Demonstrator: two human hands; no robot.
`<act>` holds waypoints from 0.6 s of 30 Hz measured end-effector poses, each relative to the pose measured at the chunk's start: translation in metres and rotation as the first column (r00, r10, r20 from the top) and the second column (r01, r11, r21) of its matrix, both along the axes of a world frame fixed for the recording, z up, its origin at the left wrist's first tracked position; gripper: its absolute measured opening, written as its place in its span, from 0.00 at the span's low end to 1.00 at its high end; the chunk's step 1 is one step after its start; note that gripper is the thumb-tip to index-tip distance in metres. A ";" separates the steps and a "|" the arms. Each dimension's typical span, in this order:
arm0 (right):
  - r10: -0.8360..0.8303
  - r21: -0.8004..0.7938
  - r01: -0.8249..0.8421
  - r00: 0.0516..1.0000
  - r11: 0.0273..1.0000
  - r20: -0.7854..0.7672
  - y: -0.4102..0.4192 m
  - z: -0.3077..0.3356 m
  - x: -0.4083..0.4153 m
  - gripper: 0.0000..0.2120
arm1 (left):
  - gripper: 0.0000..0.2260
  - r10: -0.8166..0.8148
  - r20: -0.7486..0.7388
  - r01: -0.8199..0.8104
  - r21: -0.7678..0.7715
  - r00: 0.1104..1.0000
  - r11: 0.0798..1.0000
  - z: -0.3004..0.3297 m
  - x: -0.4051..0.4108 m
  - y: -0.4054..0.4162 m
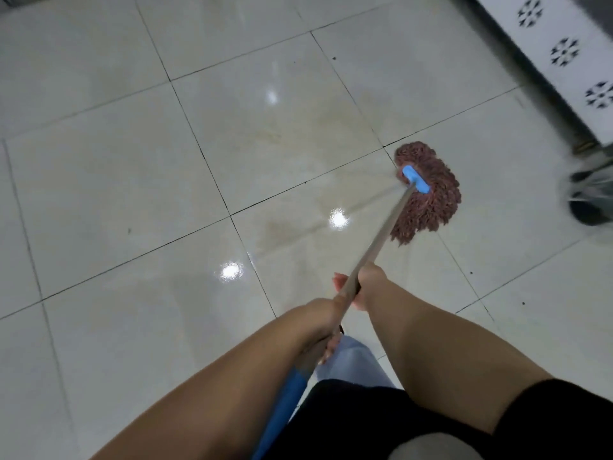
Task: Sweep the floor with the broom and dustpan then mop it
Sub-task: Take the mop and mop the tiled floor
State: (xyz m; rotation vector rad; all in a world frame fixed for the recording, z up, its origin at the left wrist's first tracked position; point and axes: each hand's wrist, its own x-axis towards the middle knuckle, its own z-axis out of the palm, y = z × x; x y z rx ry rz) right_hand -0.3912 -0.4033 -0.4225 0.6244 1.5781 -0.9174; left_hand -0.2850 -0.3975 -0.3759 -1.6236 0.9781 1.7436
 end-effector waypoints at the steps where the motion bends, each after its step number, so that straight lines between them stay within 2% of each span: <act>1: -0.022 0.001 0.022 1.000 1.000 0.002 0.000 -0.001 0.013 0.15 | 0.25 0.001 -0.002 -0.001 0.007 1.000 1.000 0.002 0.012 -0.002; 4: -0.075 0.001 0.075 0.997 0.997 -0.033 -0.002 -0.006 0.063 0.17 | 0.32 -0.085 0.019 0.084 0.031 0.996 0.996 0.011 0.059 -0.008; 9: -0.054 -0.049 0.052 0.998 0.997 -0.038 0.007 0.000 0.204 0.11 | 0.33 -0.142 0.025 0.141 0.046 0.990 0.989 0.030 0.202 -0.010; 11: -0.018 -0.082 0.019 1.000 0.996 0.013 0.013 0.007 0.268 0.10 | 0.32 -0.151 0.035 0.148 0.074 0.988 0.986 0.041 0.273 -0.011; 14: 0.051 -0.128 -0.034 0.990 0.991 0.133 0.022 0.018 0.349 0.16 | 0.29 -0.163 0.015 0.160 0.102 0.987 0.982 0.053 0.367 -0.013; 18: 0.087 -0.116 -0.065 0.976 0.991 0.200 0.034 0.023 0.430 0.16 | 0.28 -0.190 0.091 0.179 0.118 0.978 0.977 0.062 0.453 -0.008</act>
